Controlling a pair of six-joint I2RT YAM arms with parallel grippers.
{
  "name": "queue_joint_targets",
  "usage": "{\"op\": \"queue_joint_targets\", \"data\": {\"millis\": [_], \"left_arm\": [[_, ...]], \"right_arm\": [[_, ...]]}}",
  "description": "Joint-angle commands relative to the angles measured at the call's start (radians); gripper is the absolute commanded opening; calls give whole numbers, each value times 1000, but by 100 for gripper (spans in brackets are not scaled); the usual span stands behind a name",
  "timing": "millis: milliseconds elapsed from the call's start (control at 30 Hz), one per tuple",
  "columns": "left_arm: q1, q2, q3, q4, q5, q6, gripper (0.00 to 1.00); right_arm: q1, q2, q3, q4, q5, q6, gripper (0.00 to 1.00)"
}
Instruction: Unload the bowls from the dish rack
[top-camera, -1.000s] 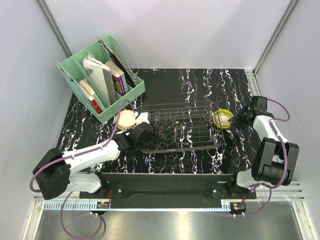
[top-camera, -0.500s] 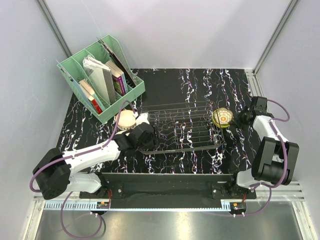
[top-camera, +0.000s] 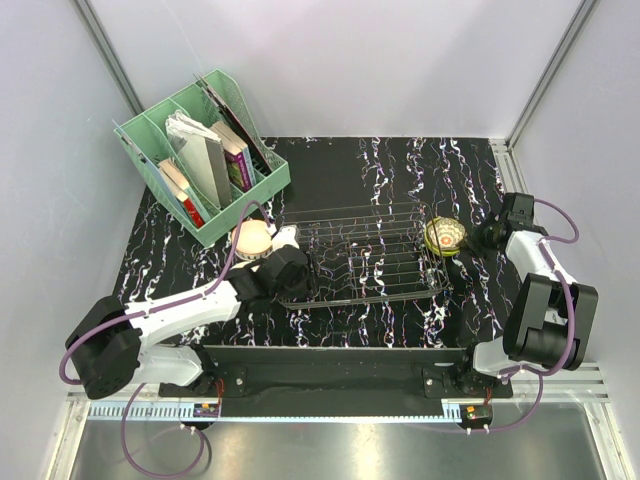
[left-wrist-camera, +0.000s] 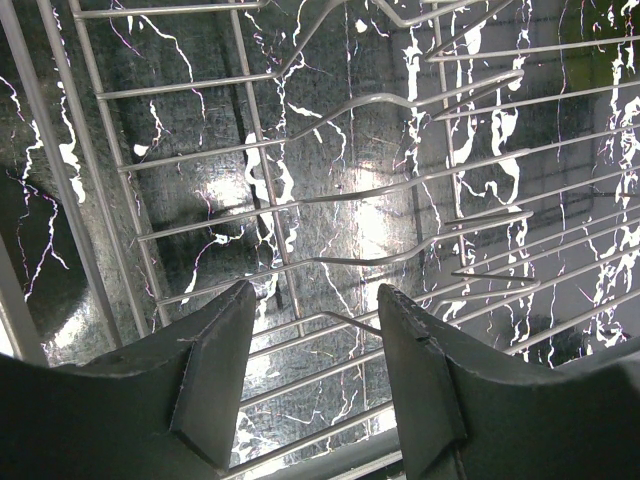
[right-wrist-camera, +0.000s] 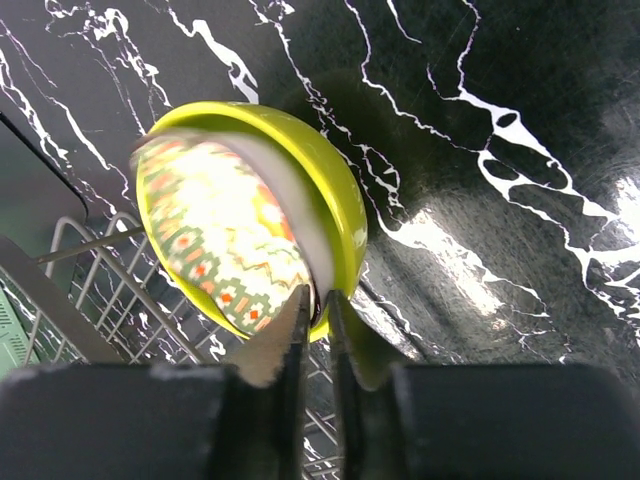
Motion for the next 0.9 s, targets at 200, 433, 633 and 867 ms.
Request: {"op": "queue_joint_targets", "data": {"millis": [200, 433, 633, 867], "left_arm": [[-8, 10, -12, 3, 1, 8, 57], [-8, 2, -10, 0, -4, 13, 57], [-8, 11, 0, 0, 1, 17, 57], [-8, 1, 14, -17, 1, 19, 57]], "right_arm": [[3, -26, 9, 24, -54, 0, 38], [3, -40, 4, 19, -83, 1, 42], [3, -114, -5, -7, -84, 1, 45], [3, -290, -6, -68, -28, 18, 54]]}}
